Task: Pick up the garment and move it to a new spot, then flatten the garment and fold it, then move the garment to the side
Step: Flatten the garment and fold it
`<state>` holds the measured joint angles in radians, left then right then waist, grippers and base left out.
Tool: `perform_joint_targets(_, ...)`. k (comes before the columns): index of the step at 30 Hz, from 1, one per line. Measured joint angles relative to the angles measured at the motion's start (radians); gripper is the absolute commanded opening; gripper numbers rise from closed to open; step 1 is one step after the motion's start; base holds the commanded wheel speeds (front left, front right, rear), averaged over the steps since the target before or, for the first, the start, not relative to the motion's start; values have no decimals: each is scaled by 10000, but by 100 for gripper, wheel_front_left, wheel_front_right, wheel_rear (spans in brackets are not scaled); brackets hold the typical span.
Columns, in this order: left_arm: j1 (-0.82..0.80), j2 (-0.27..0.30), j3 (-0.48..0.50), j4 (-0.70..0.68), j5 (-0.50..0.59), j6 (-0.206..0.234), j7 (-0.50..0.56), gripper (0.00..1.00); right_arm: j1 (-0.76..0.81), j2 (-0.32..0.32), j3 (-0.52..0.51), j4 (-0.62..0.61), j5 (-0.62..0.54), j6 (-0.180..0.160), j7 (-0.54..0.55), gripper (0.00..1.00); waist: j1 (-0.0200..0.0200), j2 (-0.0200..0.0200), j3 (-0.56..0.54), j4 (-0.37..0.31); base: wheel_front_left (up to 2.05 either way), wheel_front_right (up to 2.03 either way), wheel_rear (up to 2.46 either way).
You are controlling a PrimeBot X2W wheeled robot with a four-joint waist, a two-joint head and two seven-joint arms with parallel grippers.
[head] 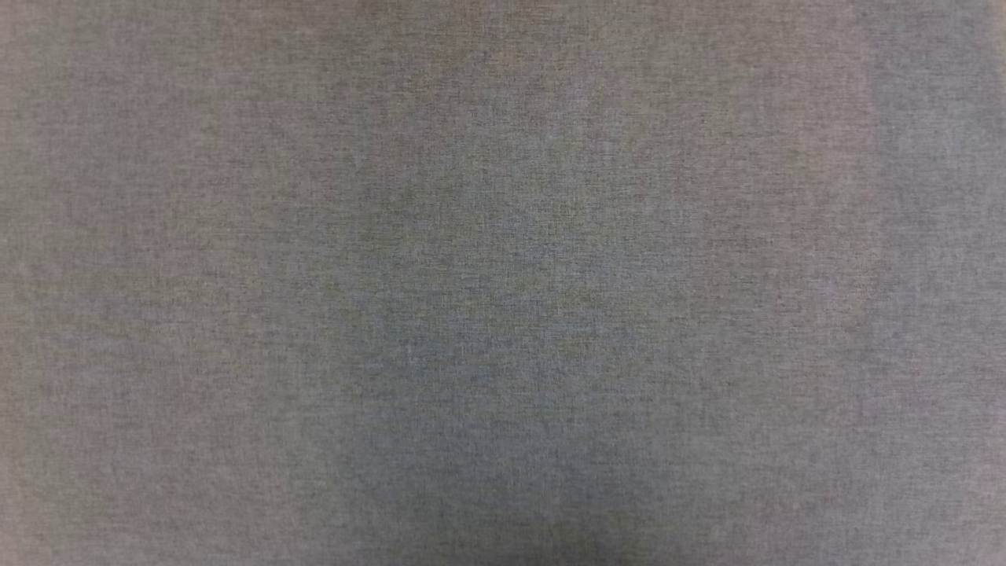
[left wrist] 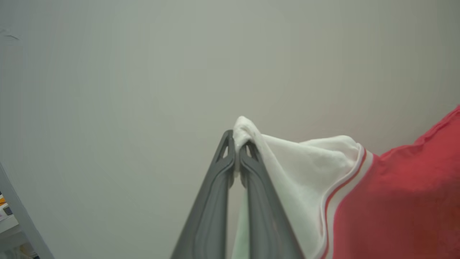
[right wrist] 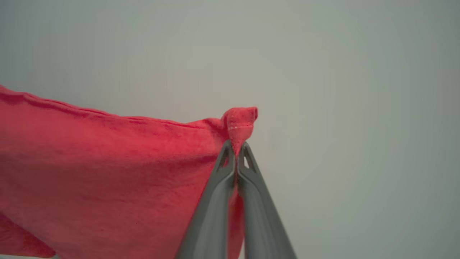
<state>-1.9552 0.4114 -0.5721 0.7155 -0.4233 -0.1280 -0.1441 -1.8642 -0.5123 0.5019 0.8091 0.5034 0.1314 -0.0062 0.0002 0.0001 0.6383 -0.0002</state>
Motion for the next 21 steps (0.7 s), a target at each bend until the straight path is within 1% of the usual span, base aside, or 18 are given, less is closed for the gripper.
perform_joint_targets(4,894,96,-420,414,-192,0,-420,0,666,238,533,405,399,0,-472,0,0,0,-119,13,0,0,0)
perform_joint_targets(8,2251,100,-765,558,-479,0,-798,0,1825,403,1175,625,892,0,-907,0,0,0,-424,58,0,0,0)
perform_joint_targets(11,3418,138,-876,437,-518,2,-999,0,2797,391,1766,566,1310,0,-1179,0,-1,0,-759,93,0,0,0)
perform_joint_targets(15,5225,272,-882,-88,-635,52,-1108,0,4404,209,2625,201,1981,0,-1427,0,-1,0,-1333,144,0,0,0)
perform_joint_targets(19,7378,510,-755,-1147,-732,343,-1116,0,5988,-238,3446,-408,2545,0,-1584,0,-2,0,-2022,193,0,0,0)
perform_joint_targets(21,8525,700,-688,-1781,-740,602,-1118,0,6728,-487,3783,-784,2878,0,-1605,0,-2,0,-2367,211,0,0,0)
